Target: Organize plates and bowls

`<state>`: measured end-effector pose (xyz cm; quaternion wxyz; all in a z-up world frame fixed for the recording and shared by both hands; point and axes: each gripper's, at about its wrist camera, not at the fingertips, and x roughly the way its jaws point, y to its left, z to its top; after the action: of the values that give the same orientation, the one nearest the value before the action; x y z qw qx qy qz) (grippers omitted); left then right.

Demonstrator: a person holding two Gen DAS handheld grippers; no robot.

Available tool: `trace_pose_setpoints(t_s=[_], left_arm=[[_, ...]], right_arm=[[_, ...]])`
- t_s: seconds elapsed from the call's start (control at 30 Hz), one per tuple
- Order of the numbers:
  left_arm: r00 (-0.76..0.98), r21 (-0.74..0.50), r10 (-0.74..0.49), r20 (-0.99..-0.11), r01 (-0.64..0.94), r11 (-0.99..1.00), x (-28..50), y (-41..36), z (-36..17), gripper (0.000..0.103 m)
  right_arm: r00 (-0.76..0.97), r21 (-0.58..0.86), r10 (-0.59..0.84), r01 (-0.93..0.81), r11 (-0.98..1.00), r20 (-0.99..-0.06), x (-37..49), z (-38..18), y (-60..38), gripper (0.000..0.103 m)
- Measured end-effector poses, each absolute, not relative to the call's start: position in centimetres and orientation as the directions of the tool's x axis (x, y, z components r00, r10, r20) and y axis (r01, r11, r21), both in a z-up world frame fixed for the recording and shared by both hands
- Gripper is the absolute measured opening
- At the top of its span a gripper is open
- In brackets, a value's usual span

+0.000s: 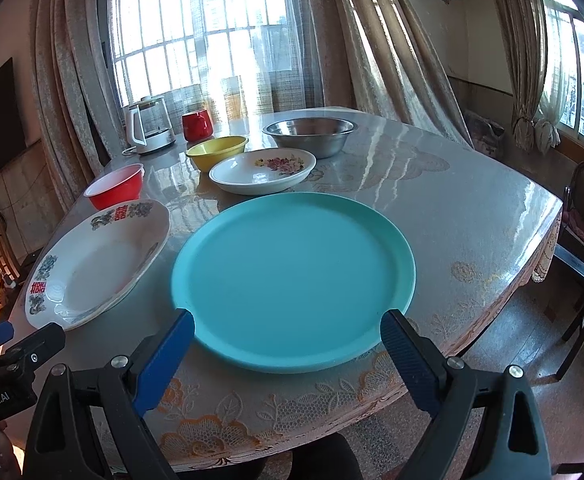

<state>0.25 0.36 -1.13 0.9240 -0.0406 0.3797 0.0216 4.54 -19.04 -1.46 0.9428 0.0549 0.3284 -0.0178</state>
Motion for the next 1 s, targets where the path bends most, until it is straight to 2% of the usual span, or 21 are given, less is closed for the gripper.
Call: trace_pose_setpoints(t_s=[0.37,0.77,1.0], left_arm=[[0.708,-0.05,0.026,-0.706,-0.087,0.995,0.3,0.5,-1.2,0.103],[0.707,-0.06,0.014,-0.707,-0.079,0.995,0.3,0.7,-1.1,0.103],[0.726,-0.107,-0.007,-0.688,-0.092,0.99,0.7,2.4,-0.5,0.103]], right_arm=[[0.784,0.084,0.006,0.059,0.995,-0.621,4.6,-1.7,-18.8,0.097],[0.804,0.11,0.08,-0.018,0.994,-0.59,4.8,-1.8,-18.1,0.103],[0.775,0.08,0.081,-0.039,0.996,-0.627,5.4,-2.4,-18.1,0.103]])
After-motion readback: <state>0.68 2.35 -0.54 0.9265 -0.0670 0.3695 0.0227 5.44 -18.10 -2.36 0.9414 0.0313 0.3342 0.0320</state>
